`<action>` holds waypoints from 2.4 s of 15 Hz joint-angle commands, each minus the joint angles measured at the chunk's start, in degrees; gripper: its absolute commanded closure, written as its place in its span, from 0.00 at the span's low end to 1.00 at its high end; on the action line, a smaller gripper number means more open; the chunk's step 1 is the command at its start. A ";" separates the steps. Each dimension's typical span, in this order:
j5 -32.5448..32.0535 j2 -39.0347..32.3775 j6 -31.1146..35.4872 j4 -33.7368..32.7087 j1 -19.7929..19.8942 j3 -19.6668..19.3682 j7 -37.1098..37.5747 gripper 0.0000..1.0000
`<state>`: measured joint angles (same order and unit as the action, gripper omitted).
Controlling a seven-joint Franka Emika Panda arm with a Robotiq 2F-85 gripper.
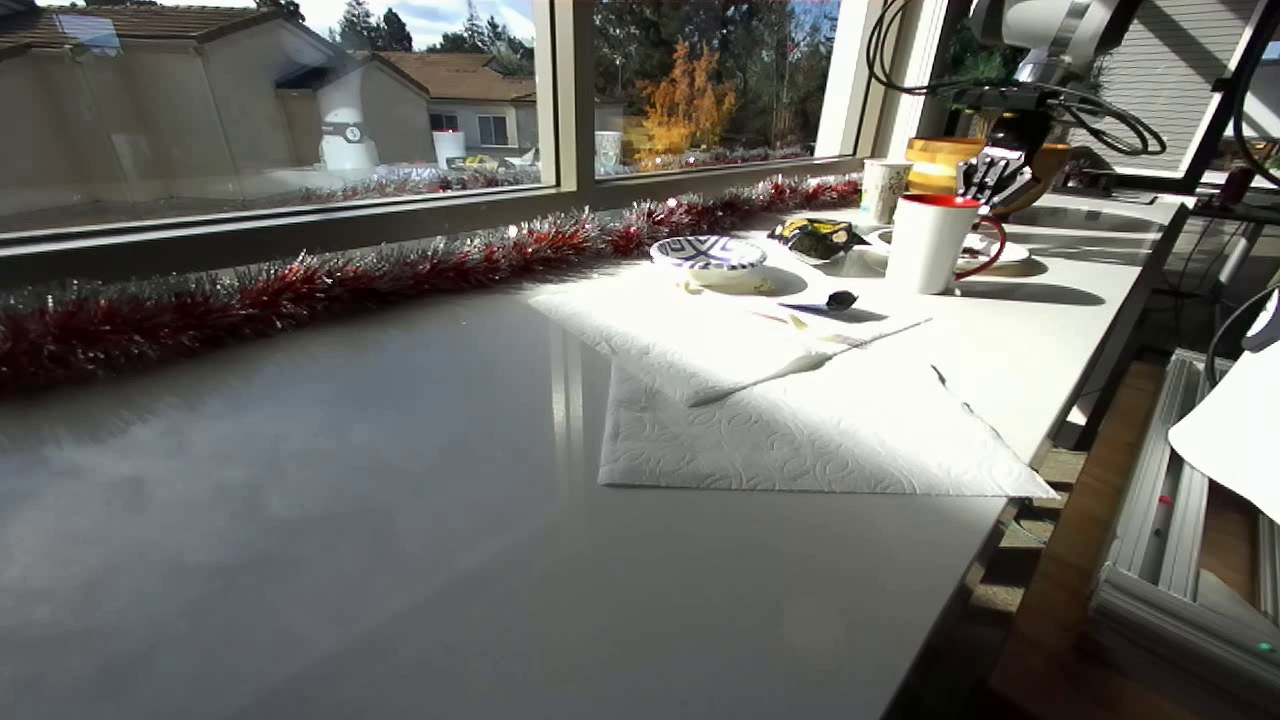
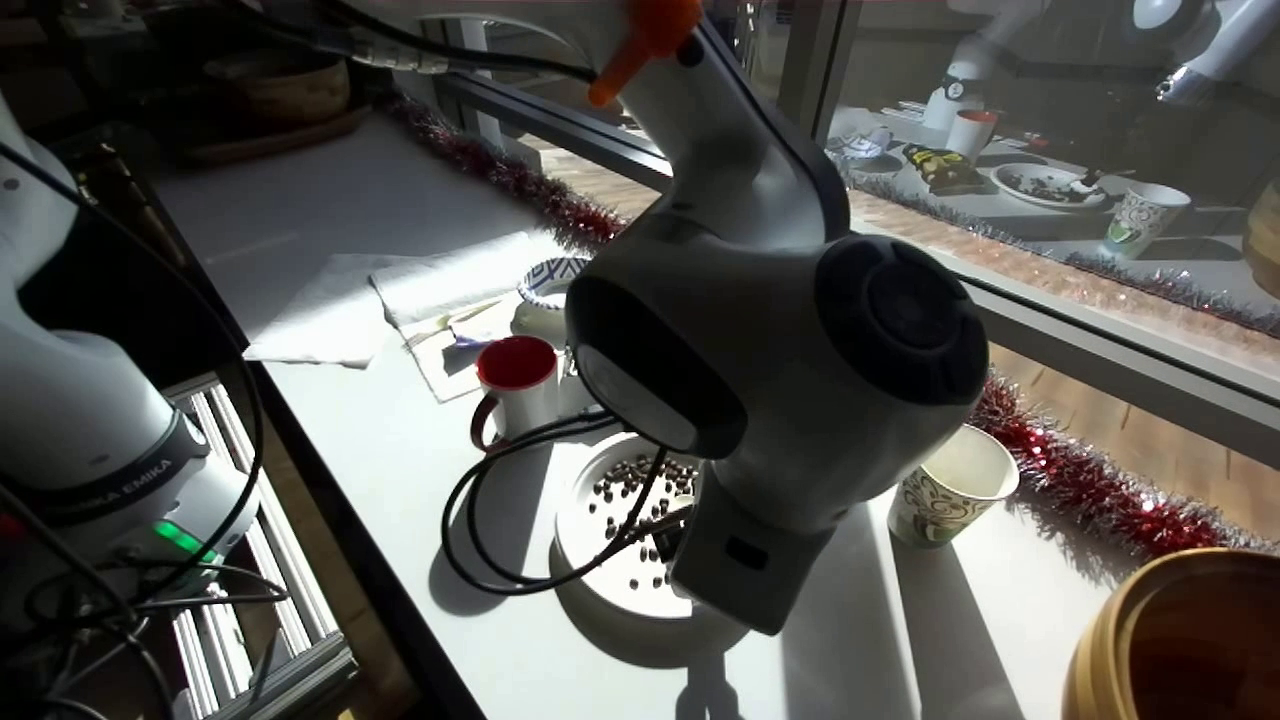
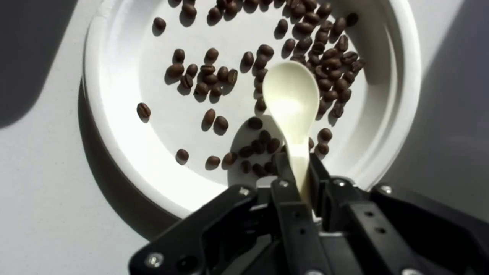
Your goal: Pick up the spoon, get some of the objects from the bowl and put them in the cup
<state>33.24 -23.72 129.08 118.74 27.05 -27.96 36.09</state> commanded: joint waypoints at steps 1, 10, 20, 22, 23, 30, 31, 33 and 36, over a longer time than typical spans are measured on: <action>-1.83 -2.72 3.29 -2.49 0.01 -0.20 5.22 0.97; -8.01 -3.21 6.41 -3.36 -0.70 -0.31 13.03 0.97; -12.27 -2.66 9.32 -2.16 -2.88 0.02 15.93 0.97; -12.99 -2.60 9.97 -2.09 -3.43 -0.07 16.53 0.97; -13.44 -2.68 10.31 -2.09 -3.71 -0.07 16.86 0.97; -15.52 -2.27 12.42 -0.76 -5.70 0.17 18.44 0.97; -15.66 -2.11 12.38 -0.63 -5.82 0.24 18.40 0.97; -15.64 -1.79 12.15 -0.43 -5.98 0.44 18.17 0.97; -15.15 -1.22 11.43 -0.08 -5.88 1.04 17.33 0.97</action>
<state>19.45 -26.54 140.05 116.79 21.30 -27.68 52.42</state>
